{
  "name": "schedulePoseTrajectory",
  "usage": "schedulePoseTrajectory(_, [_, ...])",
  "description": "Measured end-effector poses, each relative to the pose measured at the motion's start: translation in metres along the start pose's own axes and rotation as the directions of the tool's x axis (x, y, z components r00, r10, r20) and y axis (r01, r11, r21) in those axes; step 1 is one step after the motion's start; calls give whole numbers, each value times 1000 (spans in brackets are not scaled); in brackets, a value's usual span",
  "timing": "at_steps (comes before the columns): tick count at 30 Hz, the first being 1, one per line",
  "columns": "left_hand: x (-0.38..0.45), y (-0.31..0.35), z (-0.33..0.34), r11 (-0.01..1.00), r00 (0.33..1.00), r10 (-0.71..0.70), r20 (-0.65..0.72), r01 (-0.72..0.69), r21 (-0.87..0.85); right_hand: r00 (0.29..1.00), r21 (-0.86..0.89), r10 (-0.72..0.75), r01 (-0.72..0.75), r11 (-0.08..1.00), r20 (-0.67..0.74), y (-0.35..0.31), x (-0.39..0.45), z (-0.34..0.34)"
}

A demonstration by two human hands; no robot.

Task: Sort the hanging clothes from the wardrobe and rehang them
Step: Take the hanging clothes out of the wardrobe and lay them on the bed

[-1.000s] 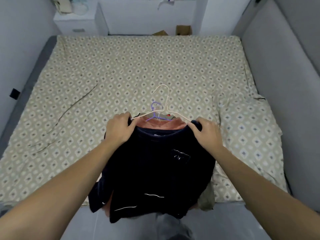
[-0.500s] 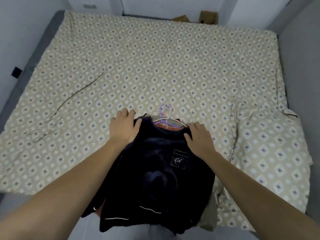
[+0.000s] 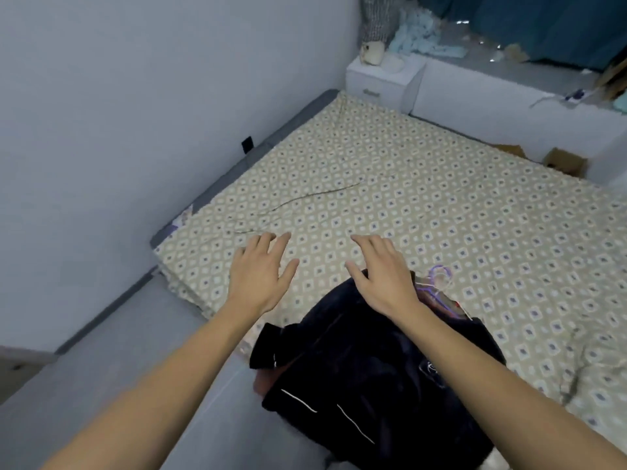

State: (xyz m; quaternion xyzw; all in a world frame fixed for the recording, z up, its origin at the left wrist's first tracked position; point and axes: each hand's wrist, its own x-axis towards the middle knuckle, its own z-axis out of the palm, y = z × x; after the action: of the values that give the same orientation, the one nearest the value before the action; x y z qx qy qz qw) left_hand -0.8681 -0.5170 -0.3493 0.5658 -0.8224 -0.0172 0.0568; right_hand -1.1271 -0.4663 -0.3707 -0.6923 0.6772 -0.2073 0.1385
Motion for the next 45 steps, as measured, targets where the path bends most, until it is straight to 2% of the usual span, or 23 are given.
schedulePoseTrajectory(3, [-63, -69, -41, 989, 984, -148, -97, 149, 8, 984, 18, -177, 177, 984, 25, -93, 15, 16])
schedulePoseTrajectory(7, [-155, -149, -91, 932, 913, -355, -201, 362, 0, 912, 89, -405, 399, 913, 60, -221, 18, 48])
schedulePoseTrajectory(10, [-228, -198, -127, 852, 824, -499, -267, 523, 21, 822, 148, -562, 547, 824, 94, -315, 8, 72])
schedulePoseTrajectory(14, [-329, -236, -163, 691, 666, -666, -335, 720, 58, 668, 239, -734, 698, 675, 123, -424, -21, 100])
schedulePoseTrajectory(18, [-433, -239, -182, 503, 476, -789, -389, 864, 39, 464, 345, -875, 806, 481, 137, -509, -70, 130])
schedulePoseTrajectory(23, [-573, -204, -194, 206, 195, -889, -415, 978, 17, 131, 462, -981, 868, 183, 142, -596, -172, 155])
schedulePoseTrajectory(28, [-685, -148, -200, -27, -36, -885, -465, 999, -27, -184, 558, -979, 824, -104, 89, -642, -292, 168])
schedulePoseTrajectory(32, [-772, -108, -200, -192, -212, -855, -473, 977, -90, -347, 606, -936, 758, -239, 66, -679, -385, 172])
schedulePoseTrajectory(37, [-885, -81, -192, -318, -328, -812, -482, 942, -105, -435, 607, -899, 728, -319, 50, -718, -489, 179])
schedulePoseTrajectory(45, [-998, -65, -194, -416, -463, -753, -468, 885, -207, -461, 655, -886, 684, -319, 49, -772, -610, 181])
